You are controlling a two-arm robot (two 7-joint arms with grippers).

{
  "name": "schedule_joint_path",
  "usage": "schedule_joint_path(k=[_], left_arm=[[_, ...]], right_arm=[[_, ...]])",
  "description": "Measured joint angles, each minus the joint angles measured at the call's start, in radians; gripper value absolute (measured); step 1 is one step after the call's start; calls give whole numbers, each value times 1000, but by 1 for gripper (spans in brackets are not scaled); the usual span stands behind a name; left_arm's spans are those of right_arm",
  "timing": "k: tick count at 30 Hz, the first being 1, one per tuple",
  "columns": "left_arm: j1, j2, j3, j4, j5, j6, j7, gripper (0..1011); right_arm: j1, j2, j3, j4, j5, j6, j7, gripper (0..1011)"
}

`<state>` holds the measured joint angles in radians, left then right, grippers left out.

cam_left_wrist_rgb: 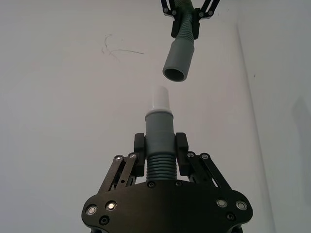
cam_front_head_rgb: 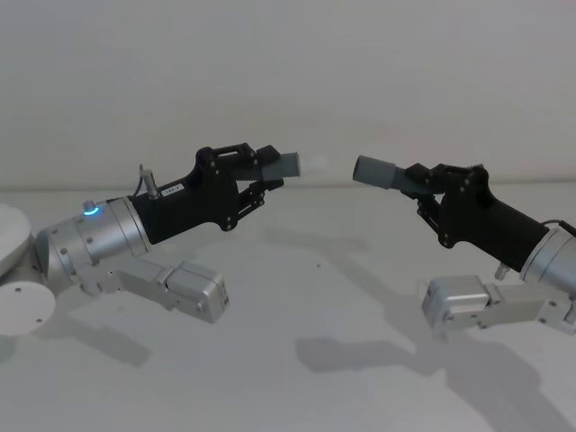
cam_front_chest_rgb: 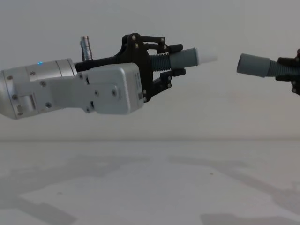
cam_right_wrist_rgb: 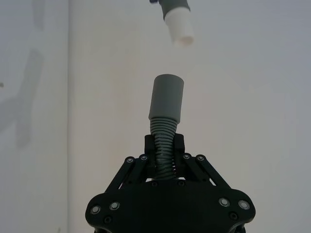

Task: Use both hands to pick up one end of the pipe from the table, align the ends, and insert them.

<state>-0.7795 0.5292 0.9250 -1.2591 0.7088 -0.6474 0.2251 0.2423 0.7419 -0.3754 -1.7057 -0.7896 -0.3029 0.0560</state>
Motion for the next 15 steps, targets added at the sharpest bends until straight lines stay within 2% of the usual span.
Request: schedule_joint_path(k=[15], left_arm=[[0,0,0,0,0,0,0,354]], right_arm=[[-18,27,-14,-89,-44,64,38,191]])
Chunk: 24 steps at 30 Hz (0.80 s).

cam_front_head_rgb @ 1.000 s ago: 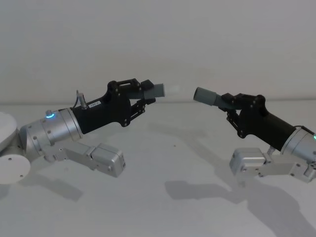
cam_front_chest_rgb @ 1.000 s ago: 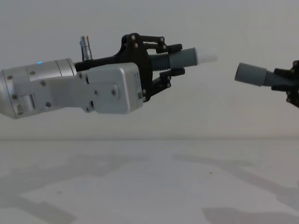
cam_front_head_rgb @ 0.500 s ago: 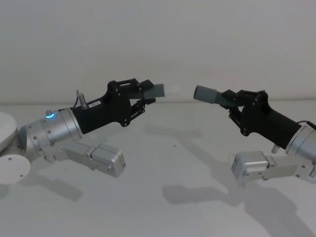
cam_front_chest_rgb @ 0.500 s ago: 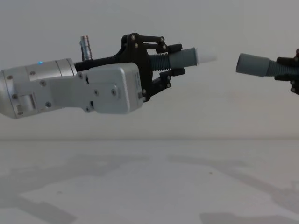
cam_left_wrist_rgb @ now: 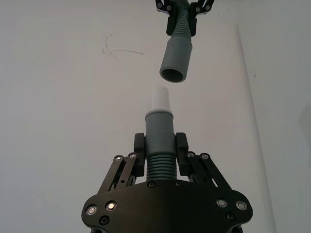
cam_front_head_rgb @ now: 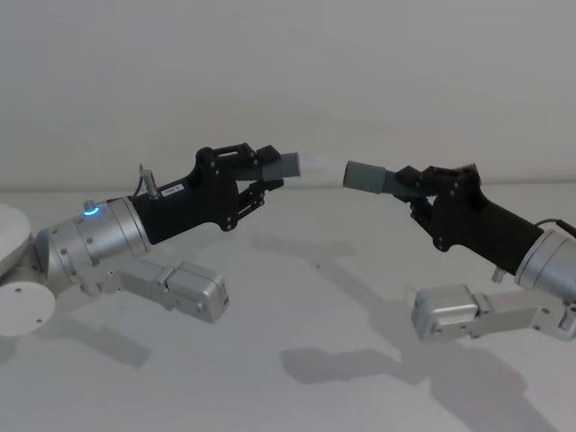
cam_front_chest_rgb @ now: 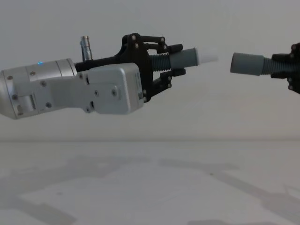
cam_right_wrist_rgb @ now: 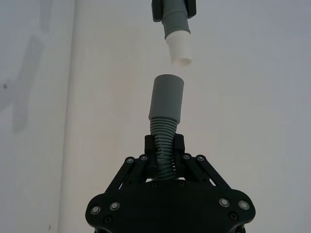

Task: Use both hands to pick up one end of the pipe from the table, align the ends, and insert them.

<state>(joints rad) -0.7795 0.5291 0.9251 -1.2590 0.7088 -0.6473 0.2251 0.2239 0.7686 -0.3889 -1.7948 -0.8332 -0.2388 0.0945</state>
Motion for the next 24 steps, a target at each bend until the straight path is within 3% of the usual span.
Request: schedule_joint_path(k=[24], left_arm=[[0,0,0,0,0,0,0,354]], right_arm=[[20,-17,-31,-53,-32,92,67,191]])
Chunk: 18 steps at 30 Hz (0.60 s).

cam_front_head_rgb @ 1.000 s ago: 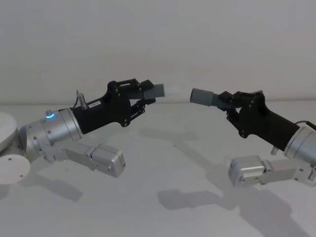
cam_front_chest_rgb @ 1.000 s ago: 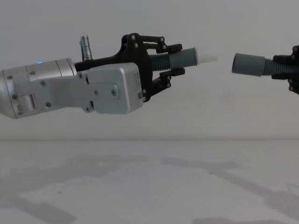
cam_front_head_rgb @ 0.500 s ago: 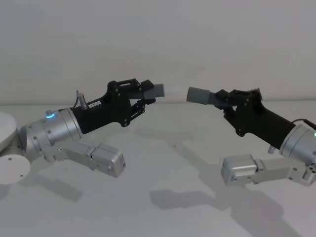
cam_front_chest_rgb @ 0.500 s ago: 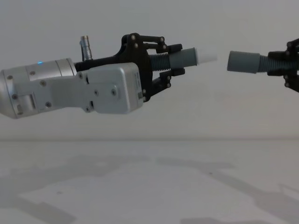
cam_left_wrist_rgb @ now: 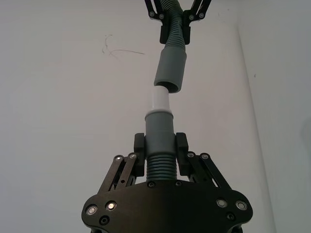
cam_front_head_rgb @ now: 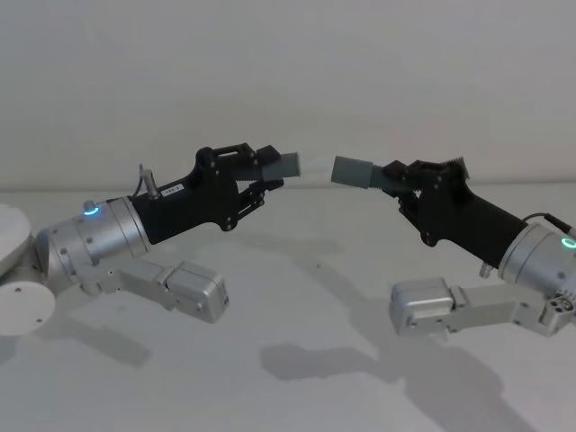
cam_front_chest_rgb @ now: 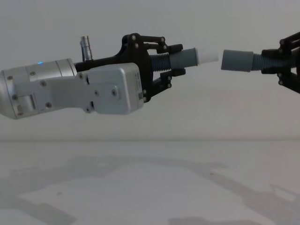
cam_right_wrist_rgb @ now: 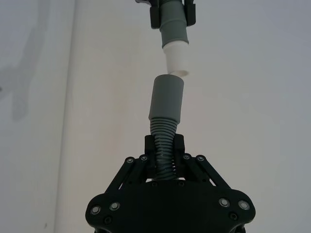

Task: Use both hands to pick up one end of the pipe from the table, align the ends, and insert them.

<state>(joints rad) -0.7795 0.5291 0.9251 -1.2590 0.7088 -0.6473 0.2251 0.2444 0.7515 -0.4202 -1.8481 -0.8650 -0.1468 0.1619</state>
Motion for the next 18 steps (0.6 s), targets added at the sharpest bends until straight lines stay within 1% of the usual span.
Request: schedule_joint_path(k=[18], left_arm=[[0,0,0,0,0,0,0,354]], right_arm=[[11,-3,-8,-32,-3,29,31,191]])
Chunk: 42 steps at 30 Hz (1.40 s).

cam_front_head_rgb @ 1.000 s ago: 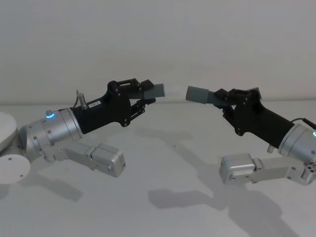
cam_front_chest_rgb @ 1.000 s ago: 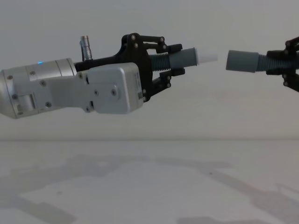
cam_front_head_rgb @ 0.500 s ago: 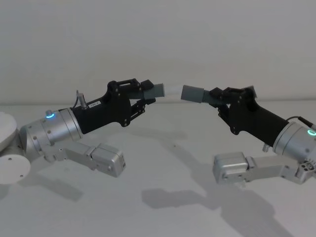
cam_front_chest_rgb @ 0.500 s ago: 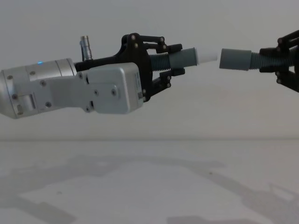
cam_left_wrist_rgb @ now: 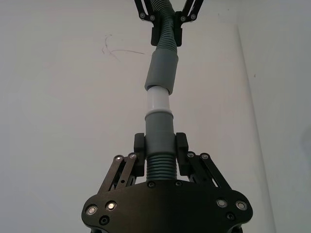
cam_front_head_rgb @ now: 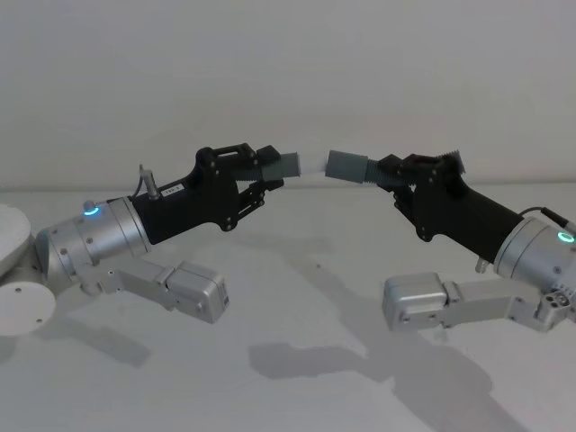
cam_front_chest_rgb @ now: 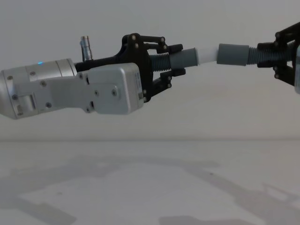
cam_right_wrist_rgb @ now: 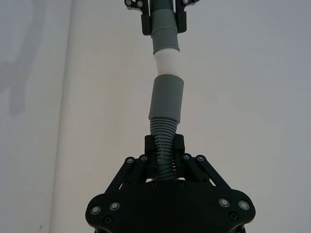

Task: Use both hands to pick up one end of the pipe from the table, align the ends, and insert them.

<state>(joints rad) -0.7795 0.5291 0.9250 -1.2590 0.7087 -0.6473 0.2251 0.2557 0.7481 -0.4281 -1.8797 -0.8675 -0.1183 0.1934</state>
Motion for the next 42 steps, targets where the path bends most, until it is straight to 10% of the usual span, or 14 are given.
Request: schedule_joint_path(k=[42], left_arm=[[0,1,0,0,0,0,0,354]], right_arm=[[35,-13,-42,-19,-28,36,39,191]])
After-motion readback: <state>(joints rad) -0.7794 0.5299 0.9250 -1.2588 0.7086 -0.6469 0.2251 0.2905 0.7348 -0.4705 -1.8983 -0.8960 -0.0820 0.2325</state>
